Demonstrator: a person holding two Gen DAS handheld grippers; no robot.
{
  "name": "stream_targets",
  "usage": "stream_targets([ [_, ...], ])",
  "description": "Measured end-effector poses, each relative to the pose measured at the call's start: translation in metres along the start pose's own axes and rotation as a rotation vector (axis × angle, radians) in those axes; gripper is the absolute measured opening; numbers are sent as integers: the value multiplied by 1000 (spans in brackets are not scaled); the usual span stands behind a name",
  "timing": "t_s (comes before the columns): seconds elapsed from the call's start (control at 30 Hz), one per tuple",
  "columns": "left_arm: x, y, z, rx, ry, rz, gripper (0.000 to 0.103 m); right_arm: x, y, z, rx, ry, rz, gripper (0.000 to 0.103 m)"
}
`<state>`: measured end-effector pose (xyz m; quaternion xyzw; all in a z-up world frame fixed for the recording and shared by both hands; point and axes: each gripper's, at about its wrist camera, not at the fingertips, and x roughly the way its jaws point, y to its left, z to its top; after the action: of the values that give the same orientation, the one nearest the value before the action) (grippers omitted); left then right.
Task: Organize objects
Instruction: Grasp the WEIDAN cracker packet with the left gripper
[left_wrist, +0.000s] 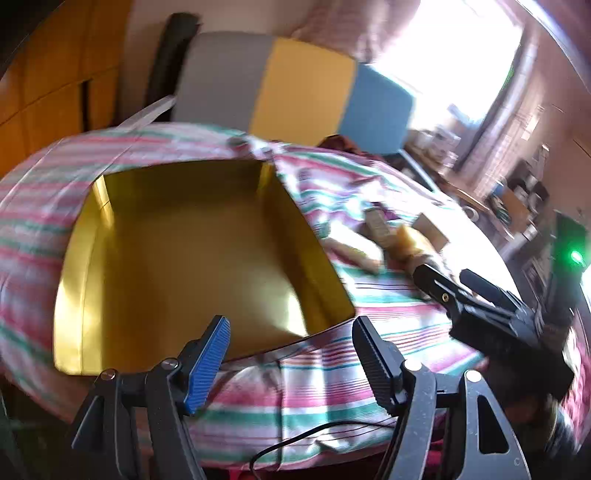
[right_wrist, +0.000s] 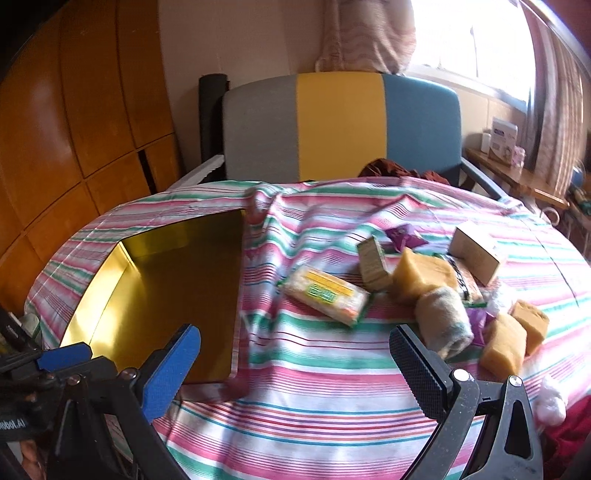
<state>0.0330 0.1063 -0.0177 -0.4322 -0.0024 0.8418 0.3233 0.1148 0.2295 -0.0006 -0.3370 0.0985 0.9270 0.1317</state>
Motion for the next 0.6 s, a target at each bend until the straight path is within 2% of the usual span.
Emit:
stream_targets([
  [0.07,5,-7,6,32,7,-25,70,-2,-21,0,23,4,-32,103],
  [0.17,18,-18,22,57,65,-78,70,-4,-60,2,67,11,-79,103],
  [0.37,43,-52,37,171,131,-129,70,-26,-154,12,212,-15,-203,103],
  [0.53,74,-80,56,306,177,-74,70,-35,-219,3,375,-11,-239,103],
  [0.6,87,-91,65,387,199,-65,70,-33,-237,-2,460,2,-189,103],
])
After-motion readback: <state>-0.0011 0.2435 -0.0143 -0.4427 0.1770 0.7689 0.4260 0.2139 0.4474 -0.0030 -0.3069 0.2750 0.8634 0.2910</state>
